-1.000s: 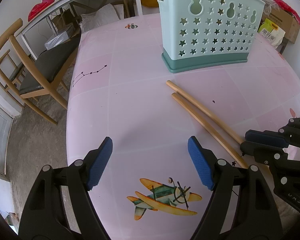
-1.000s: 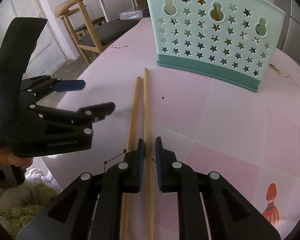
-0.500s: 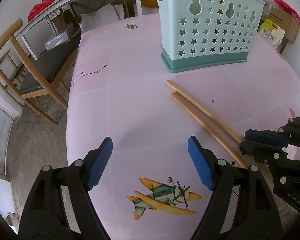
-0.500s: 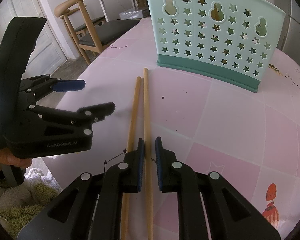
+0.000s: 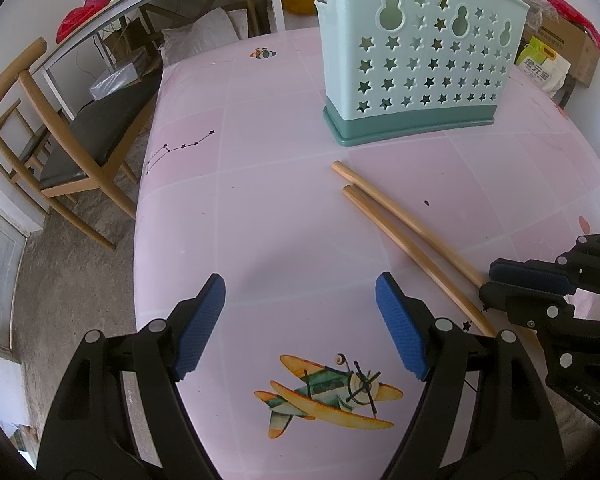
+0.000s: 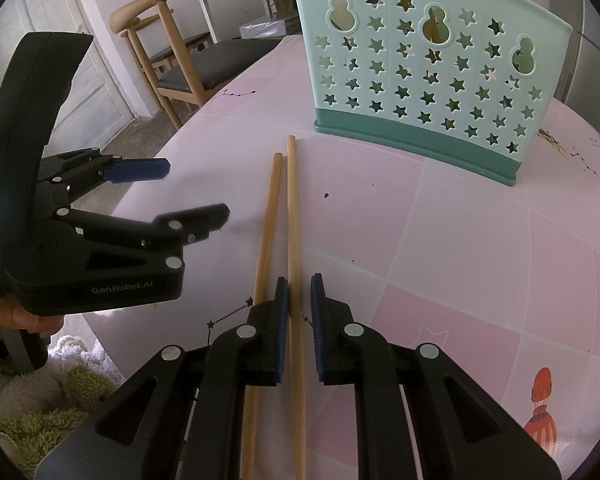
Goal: Organize utensils
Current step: 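Close the right gripper on one wooden chopstick and slide it along the table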
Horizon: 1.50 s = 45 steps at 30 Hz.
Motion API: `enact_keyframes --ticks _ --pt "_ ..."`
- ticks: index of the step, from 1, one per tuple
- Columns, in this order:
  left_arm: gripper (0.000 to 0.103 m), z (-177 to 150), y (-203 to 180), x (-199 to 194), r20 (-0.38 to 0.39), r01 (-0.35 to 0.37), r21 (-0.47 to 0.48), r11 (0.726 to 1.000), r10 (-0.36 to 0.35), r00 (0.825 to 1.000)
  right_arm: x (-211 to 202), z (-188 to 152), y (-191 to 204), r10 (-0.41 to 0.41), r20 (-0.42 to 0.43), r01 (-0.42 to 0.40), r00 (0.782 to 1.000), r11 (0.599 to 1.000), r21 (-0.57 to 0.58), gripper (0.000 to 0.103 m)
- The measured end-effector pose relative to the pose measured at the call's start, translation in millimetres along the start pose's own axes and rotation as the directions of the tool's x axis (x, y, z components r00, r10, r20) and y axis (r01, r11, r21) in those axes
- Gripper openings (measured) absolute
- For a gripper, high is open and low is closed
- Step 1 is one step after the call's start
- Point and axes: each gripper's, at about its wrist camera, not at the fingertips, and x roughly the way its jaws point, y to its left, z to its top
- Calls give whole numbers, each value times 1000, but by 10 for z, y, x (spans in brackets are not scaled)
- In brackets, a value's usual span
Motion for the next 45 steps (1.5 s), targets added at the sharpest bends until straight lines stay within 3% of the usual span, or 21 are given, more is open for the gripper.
enact_keyframes --ticks 13,20,25,28,33,37,45 --pt "74 -12 20 -25 6 13 -20 1000 -13 1000 -60 -33 -57 -12 -3 12 1000 1000 4 7" --pt "73 -2 17 -127 67 122 -28 992 -120 991 -209 -157 -214 -20 -10 20 1000 999 27 7" --pt "57 -16 -161 -189 71 261 13 965 -261 963 -386 -326 -406 -44 -20 46 999 997 69 7" --pt "46 -38 -300 -157 37 299 40 954 -300 953 -490 -449 -499 -65 -23 67 998 992 106 7" --pt "33 -67 -507 -108 -1 295 88 951 -296 955 -669 -628 -735 -99 -12 99 995 976 195 7" --pt "24 -29 -671 -81 -8 248 154 956 -250 968 -790 -722 -927 -117 9 111 993 958 264 7" --pt "11 48 -707 -43 3 255 197 947 -260 966 -811 -710 -1030 -128 24 114 991 943 313 7"
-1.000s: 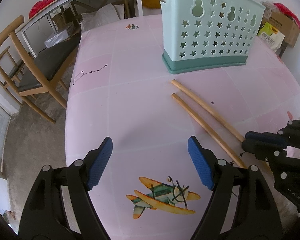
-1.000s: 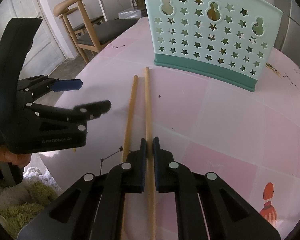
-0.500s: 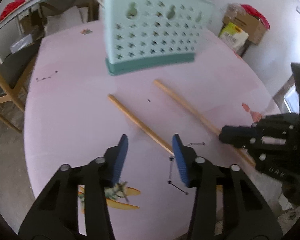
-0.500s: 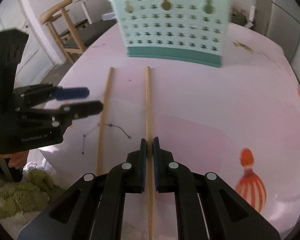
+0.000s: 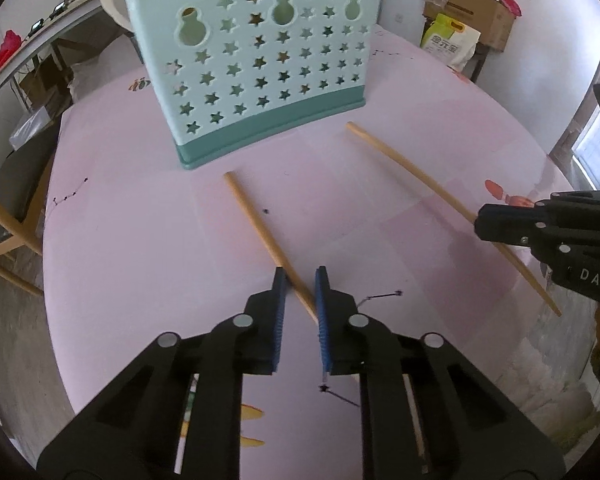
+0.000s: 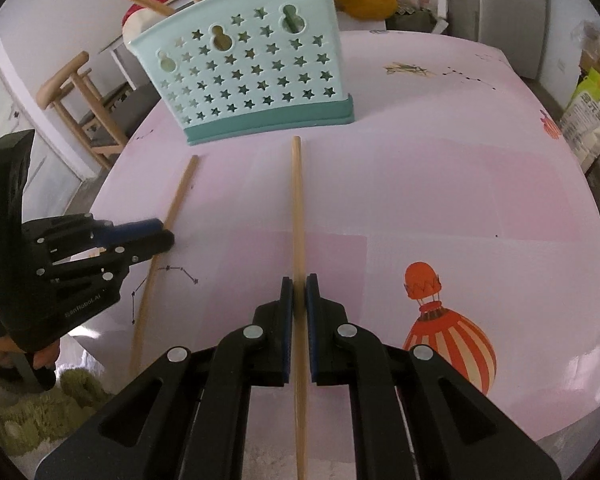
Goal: Organize utensils
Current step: 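Close the right gripper on one wooden chopstick and slide it along the table, then lift the wooden chopstick with the right gripper toward the holder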
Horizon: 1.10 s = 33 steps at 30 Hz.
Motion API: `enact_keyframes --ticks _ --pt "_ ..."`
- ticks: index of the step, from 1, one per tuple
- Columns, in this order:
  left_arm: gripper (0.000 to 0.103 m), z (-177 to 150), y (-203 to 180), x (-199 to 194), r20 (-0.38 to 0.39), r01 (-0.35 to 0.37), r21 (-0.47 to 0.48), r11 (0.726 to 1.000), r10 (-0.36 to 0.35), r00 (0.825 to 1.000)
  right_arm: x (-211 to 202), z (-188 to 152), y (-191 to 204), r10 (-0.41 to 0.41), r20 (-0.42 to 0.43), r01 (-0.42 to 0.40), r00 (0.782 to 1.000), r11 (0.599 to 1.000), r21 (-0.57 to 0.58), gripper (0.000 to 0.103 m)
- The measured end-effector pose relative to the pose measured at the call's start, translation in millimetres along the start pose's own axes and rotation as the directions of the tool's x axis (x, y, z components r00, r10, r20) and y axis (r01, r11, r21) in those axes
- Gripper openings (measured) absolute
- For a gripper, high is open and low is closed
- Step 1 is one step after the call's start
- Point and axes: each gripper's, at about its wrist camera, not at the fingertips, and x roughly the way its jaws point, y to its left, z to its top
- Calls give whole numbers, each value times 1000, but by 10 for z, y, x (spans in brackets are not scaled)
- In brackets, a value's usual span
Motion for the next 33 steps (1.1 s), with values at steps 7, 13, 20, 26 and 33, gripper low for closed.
enact_keyframes --ticks 7,13,20,26,33 --pt "8 -42 363 -55 -28 40 -74 996 -43 999 111 22 167 18 -41 -18 999 1000 7 7" --pt "31 -3 536 -51 -41 56 -126 990 -62 997 148 90 241 -6 -45 4 999 999 -40 14" --pt "30 165 544 29 -52 35 -59 998 -38 998 303 286 324 -27 -39 23 999 994 -111 16" --pt "22 317 465 179 -50 0 1 1000 0 999 444 449 484 -45 -22 40 999 981 -191 16" --pt "7 454 537 271 -27 -32 -15 999 32 999 541 583 503 -42 10 43 999 980 -194 8"
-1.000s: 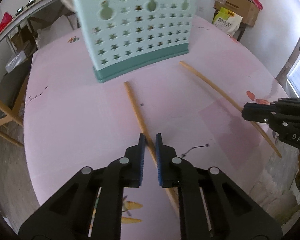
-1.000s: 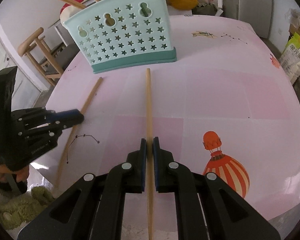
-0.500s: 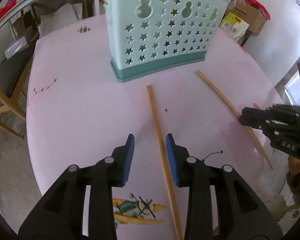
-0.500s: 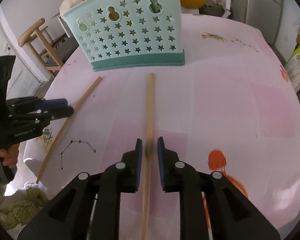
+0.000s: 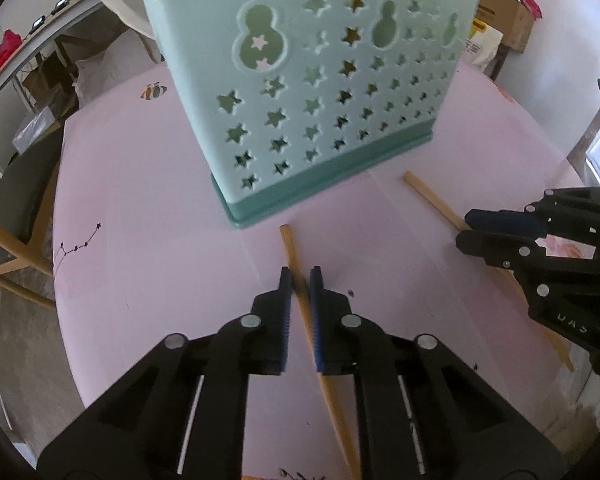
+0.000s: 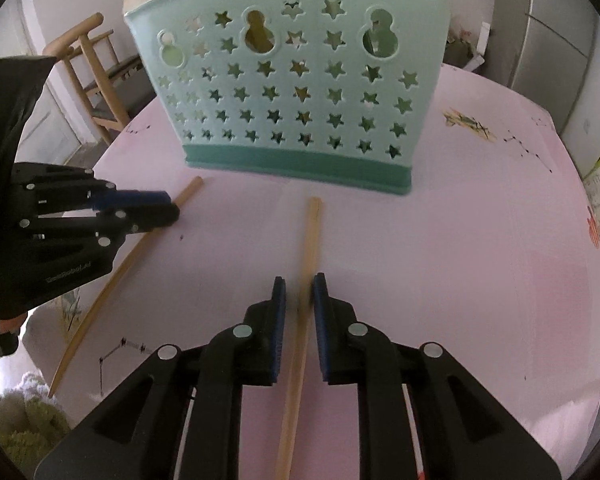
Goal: Organize utensils
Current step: 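Lift the wooden chopstick with the right gripper toward the holder, then raise the chopstick above the holder and lower it in with the right gripper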
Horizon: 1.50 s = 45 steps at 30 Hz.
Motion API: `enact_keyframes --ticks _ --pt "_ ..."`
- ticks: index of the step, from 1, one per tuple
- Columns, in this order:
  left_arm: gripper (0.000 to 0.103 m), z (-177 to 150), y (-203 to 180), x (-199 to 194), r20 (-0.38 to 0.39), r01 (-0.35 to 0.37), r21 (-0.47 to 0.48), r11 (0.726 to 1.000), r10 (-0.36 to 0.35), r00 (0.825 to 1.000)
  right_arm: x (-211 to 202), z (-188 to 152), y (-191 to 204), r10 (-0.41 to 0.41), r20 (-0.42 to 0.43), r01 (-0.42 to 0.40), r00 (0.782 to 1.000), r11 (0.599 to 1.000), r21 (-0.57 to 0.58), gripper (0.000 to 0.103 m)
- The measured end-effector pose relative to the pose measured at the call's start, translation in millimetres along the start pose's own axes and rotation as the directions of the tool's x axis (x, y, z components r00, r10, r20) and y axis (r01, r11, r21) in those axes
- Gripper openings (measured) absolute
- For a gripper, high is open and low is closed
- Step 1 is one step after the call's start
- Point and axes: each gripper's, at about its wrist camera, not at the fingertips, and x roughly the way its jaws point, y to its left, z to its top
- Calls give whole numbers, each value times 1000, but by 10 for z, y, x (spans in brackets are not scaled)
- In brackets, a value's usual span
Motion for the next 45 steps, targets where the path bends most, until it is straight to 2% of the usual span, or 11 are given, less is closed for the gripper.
enact_keyframes --ticks 4,10,14,19,23,27,29,32,36,39,45 --pt "5 7 79 -17 18 7 -44 999 -6 1000 2 36 -82 10 7 -10 1000 999 40 7" --pt "5 -26 177 -344 92 47 -85 995 -39 995 -375 43 -348 37 105 -52 994 988 145 7" --pt "5 -29 238 -806 200 130 -98 987 -109 974 -720 34 -514 64 201 -107 978 972 209 7" --pt "5 110 257 -1523 387 239 -53 970 -200 900 -1136 29 -686 64 311 -146 948 958 248 7" --pt "5 292 255 -2007 524 321 -12 947 -267 809 -1301 -14 -704 48 355 -144 934 958 249 7" --pt "5 546 230 -2268 606 396 40 918 -337 720 -1386 -36 -696 34 371 -132 928 961 243 7" --pt "5 733 129 -2289 637 400 55 915 -341 692 -1398 -33 -698 33 376 -134 926 960 245 7" --pt "5 995 91 -2414 722 397 71 915 -322 612 -1427 -35 -683 32 381 -135 924 959 247 7" --pt "5 1286 8 -2371 786 387 30 922 -261 561 -1468 -44 -662 32 390 -137 920 960 245 7" --pt "5 1456 -101 -2216 812 323 -24 946 -170 558 -1481 -71 -667 33 392 -139 919 959 246 7" --pt "5 1721 -225 -1819 817 267 -95 959 -78 572 -1487 -78 -704 33 392 -141 919 958 250 7"
